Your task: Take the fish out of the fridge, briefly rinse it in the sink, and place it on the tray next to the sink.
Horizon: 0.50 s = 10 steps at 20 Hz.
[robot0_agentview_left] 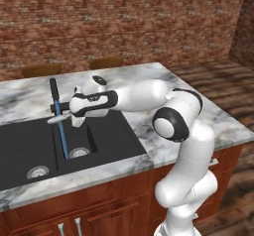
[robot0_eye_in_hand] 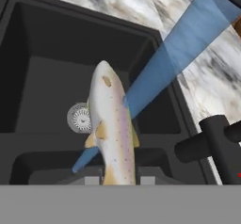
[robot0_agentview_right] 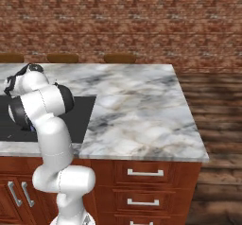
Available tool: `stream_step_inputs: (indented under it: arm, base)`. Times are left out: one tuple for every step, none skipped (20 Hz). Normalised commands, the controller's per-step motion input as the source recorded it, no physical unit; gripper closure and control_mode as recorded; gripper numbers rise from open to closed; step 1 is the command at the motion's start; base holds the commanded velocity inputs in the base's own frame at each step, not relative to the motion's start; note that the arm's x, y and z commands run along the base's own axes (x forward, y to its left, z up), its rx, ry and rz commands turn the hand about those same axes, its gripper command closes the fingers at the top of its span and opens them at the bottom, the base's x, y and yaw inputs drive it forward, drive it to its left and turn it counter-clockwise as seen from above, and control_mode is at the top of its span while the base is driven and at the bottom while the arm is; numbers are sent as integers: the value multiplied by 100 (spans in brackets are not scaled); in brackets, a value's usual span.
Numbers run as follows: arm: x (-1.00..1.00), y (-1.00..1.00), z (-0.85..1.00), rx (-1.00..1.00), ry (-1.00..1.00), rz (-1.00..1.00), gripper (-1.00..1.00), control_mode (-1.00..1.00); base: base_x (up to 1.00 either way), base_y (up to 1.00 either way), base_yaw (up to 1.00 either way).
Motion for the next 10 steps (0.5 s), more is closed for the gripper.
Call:
stream_step_inputs:
  arm:
    - [10, 15, 0, -1, -12, -12, 100, -100]
    - [11, 16, 0, -1, -14, -14, 100, -100]
    - [14, 14, 0, 0, -13, -15, 100, -100]
    - [14, 14, 0, 0, -12, -15, 100, -100]
    - [10, 13, 0, 0, -13, -15, 100, -100]
    - [9, 12, 0, 0, -12, -15, 100, -100]
    - [4, 7, 0, 0, -9, -15, 100, -100]
    - [1, 5, 0, 0, -7, -15, 100, -100]
    - [4, 4, 0, 0, -6, -14, 100, -100]
    - [2, 0, 0, 0, -7, -15, 100, -100]
  base:
    - [0, 0, 0]
    - [0, 0, 0]
    - [0, 0, 0]
    - [0, 0, 0]
    - [0, 0, 0]
    - [0, 0, 0]
    - [0, 0, 0]
    - [0, 0, 0]
    - [0, 0, 0]
    - [0, 0, 0]
